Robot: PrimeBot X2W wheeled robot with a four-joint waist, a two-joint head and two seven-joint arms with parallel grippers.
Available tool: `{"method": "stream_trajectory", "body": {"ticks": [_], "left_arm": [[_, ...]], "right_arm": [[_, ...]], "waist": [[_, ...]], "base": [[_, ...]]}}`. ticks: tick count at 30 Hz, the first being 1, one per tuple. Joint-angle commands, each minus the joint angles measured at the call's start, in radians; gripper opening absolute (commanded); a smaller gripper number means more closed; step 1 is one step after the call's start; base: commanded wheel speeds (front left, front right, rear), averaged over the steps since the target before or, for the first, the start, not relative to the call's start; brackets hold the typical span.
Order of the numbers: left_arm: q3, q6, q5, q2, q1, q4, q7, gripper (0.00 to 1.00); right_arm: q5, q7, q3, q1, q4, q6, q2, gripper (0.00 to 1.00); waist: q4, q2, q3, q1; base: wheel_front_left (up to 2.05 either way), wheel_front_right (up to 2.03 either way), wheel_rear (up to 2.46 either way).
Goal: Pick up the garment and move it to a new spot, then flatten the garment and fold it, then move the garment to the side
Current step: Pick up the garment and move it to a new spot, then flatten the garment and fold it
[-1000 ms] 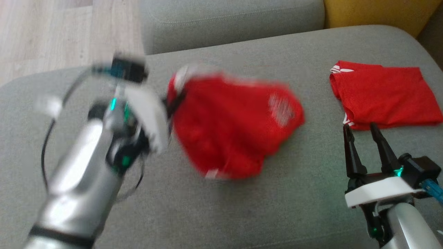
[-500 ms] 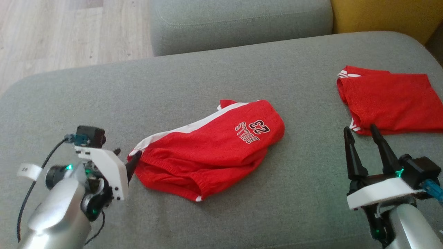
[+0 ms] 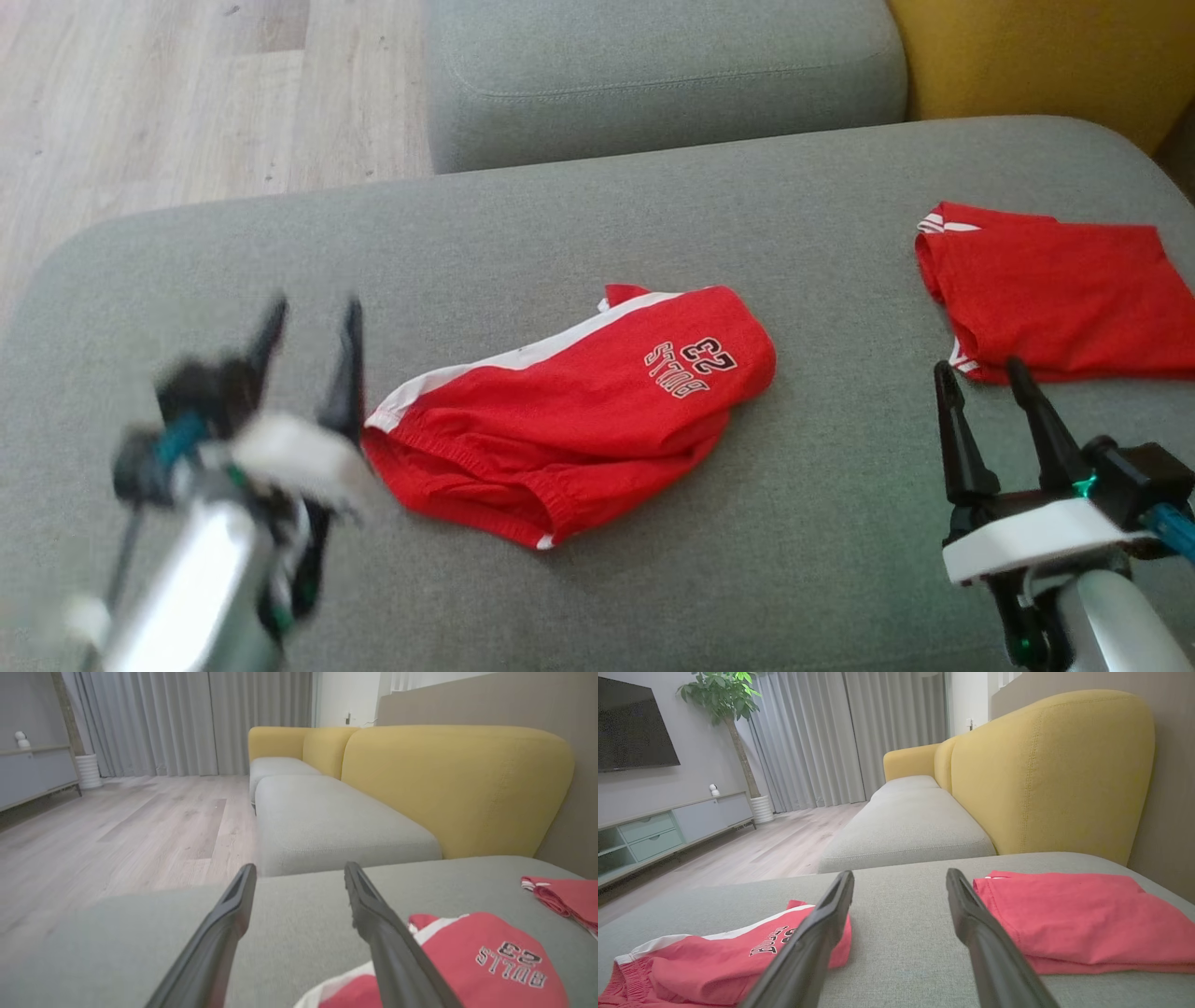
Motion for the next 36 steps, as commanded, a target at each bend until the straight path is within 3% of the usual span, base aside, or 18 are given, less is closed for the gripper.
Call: {"method": "stream_trajectory", "body": {"ticks": [1,4,8,25,31,36], "left_arm": [[0.057,0.038,0.020,0.010,0.021,-0.067,-0.019,1.00],[0.085,0.094,0.036,-0.021,0.117,-0.129,-0.030,1.00],[0.131,0.130,0.087,-0.063,0.213,-0.201,-0.032,1.00],[0.225,0.026,0.199,-0.162,0.274,-0.198,-0.033,1.00],[0.234,-0.005,0.230,-0.190,0.261,-0.180,-0.033,1.00],[0.228,-0.022,0.252,-0.224,0.229,-0.173,-0.033,1.00]], "right_arm": [[-0.004,0.002,0.012,-0.018,-0.042,0.007,-0.009,1.00],[-0.005,0.004,0.009,-0.013,-0.049,0.007,-0.006,1.00],[-0.004,0.007,-0.001,-0.006,-0.054,0.007,-0.007,1.00],[0.011,0.038,0.009,-0.024,-0.052,0.007,-0.016,1.00],[0.102,0.148,0.094,-0.154,-0.011,0.007,-0.062,1.00],[0.245,0.318,0.153,-0.329,0.108,0.007,-0.114,1.00]], "waist": [[0.002,0.0000,0.001,0.0000],[0.005,0.0000,0.002,0.0000],[0.011,0.0000,0.006,0.0000],[0.033,0.0000,0.012,0.0000],[0.078,0.0000,0.041,0.0000],[0.151,0.0000,0.106,0.0000]], "base": [[0.00,0.00,0.00],[0.00,0.00,0.00],[0.00,0.00,0.00],[0.00,0.00,0.00],[0.00,0.00,0.00],[0.00,0.00,0.00]]}}
